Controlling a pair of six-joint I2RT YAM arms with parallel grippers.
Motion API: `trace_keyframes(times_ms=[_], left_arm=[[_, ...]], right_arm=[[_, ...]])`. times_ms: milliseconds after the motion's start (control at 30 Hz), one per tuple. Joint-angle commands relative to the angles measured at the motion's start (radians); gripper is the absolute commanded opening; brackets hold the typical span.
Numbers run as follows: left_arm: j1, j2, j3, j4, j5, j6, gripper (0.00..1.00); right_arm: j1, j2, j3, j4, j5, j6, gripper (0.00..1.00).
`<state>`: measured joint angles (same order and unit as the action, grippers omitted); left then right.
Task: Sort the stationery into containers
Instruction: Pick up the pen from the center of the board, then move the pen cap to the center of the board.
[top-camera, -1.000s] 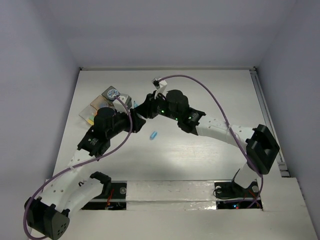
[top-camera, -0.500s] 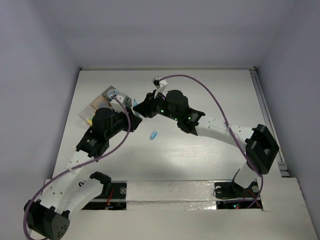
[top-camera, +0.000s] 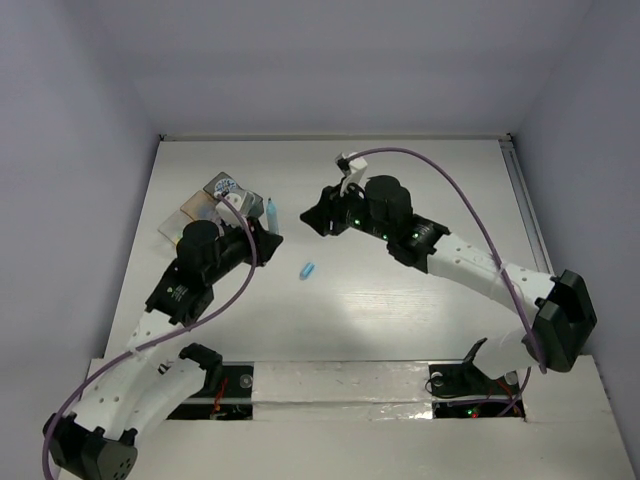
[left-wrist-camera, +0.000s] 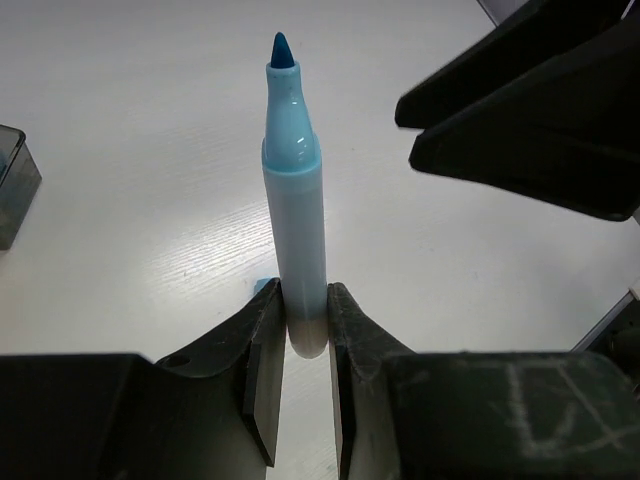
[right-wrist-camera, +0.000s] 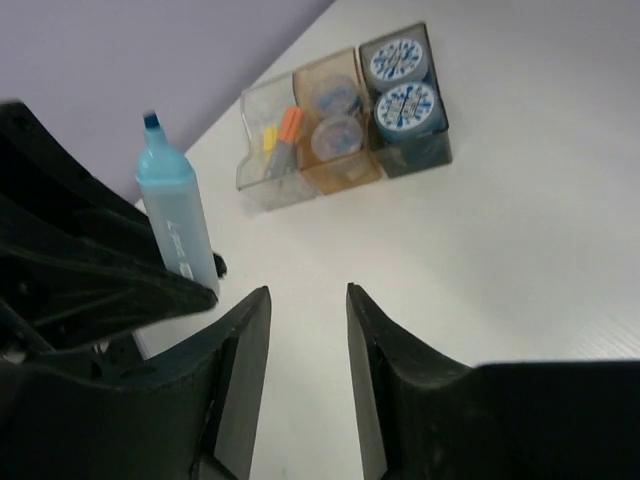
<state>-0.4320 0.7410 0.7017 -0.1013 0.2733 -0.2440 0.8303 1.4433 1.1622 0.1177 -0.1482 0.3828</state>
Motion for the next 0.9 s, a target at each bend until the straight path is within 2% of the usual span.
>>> trace_keyframes(times_ms=[0, 133, 267, 367, 500, 667, 867], left_arm=[[0.009, -0.034, 0.038, 0.051, 0.010, 0.011, 0.00], [0.009, -0.060, 0.038, 0.049, 0.003, 0.011, 0.00], [0.009, -0.100, 0.036, 0.040, -0.055, 0.011, 0.00], [0.009, -0.121, 0.041, 0.031, -0.085, 0.014, 0.00], [0.009, -0.138, 0.047, 0.017, -0.118, 0.022, 0.00], [0.009, -0.184, 0.051, 0.012, -0.175, 0.032, 0.00], [0.009, -0.180, 0.048, 0.014, -0.169, 0.035, 0.00]], right_arm=[[0.006, -0.014, -0.006, -0.173, -0.066, -0.169, 0.41], [0.006, 0.012, 0.004, -0.300, -0.091, -0.310, 0.37], [0.006, 0.022, -0.033, -0.314, -0.148, -0.468, 0.46], [0.006, 0.075, 0.002, -0.375, -0.166, -0.537, 0.52], [0.006, 0.242, 0.106, -0.501, -0.100, -0.608, 0.56], [0.016, 0.374, 0.201, -0.526, -0.059, -0.708, 0.57], [0.027, 0.509, 0.312, -0.598, 0.022, -0.791, 0.58]])
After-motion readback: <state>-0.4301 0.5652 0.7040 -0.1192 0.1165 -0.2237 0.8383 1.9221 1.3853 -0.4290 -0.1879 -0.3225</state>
